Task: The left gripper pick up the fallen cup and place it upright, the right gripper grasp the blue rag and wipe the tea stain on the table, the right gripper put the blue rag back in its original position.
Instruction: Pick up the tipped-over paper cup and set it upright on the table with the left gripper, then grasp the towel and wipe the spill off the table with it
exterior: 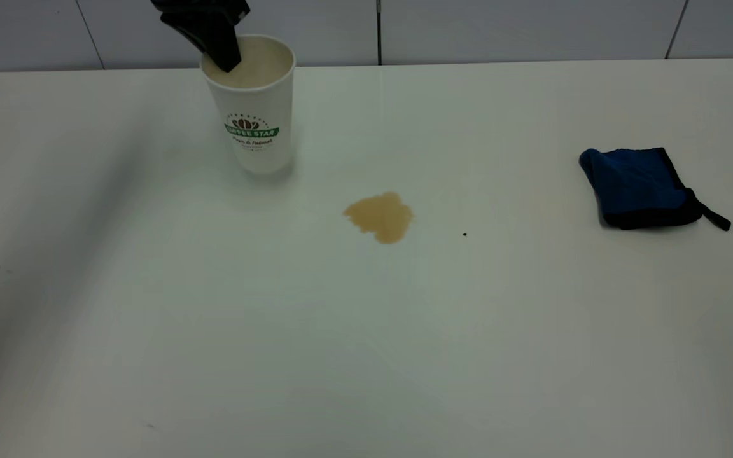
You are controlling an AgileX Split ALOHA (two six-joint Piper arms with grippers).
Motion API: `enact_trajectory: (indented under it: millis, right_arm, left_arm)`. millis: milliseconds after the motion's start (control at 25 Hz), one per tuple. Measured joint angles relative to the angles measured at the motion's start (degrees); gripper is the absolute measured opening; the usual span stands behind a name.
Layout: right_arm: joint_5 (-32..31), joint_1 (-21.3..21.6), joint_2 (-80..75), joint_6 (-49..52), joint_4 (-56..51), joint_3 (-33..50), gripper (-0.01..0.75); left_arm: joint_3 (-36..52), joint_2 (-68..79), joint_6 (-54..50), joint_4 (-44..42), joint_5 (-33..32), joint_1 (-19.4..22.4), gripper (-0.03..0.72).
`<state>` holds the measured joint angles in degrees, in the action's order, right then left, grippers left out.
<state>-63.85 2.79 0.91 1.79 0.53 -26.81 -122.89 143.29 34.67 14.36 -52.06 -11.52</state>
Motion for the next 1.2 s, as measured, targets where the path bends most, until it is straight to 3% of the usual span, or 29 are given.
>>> enact_trajectory:
  millis: [360, 480, 560, 680, 920, 1040, 1200]
  right_arm:
    - [0.0, 0.0, 0.0, 0.0, 0.0, 0.0, 0.58]
    - [0.0, 0.0, 0.0, 0.0, 0.0, 0.0, 0.58]
    - [0.0, 0.0, 0.0, 0.0, 0.0, 0.0, 0.58]
    - [0.0, 0.0, 0.0, 0.0, 0.0, 0.0, 0.58]
    - [0.0, 0.0, 0.0, 0.0, 0.0, 0.0, 0.58]
    - [0.0, 0.0, 0.0, 0.0, 0.0, 0.0, 0.58]
    - [0.0, 0.0, 0.0, 0.0, 0.0, 0.0, 0.58]
  left_arm:
    - [0.0, 3.1, 1.3, 1.6, 2.1, 0.2, 0.014]
    - [0.0, 3.2, 0.5, 1.9, 2.2, 0.2, 0.052]
    - [0.0, 3.2, -0.1, 1.8, 2.4, 0.2, 0.11]
    - [0.0, 3.9, -0.3, 1.7, 2.4, 0.2, 0.263]
    - [0.0, 3.8, -0.4, -1.2, 2.5, 0.2, 0.663]
    - [-0.2, 1.6, -0.4, -2.1, 1.4, 0.2, 0.714]
    - [-0.7, -4.2, -0.4, -2.1, -3.0, 0.2, 0.684]
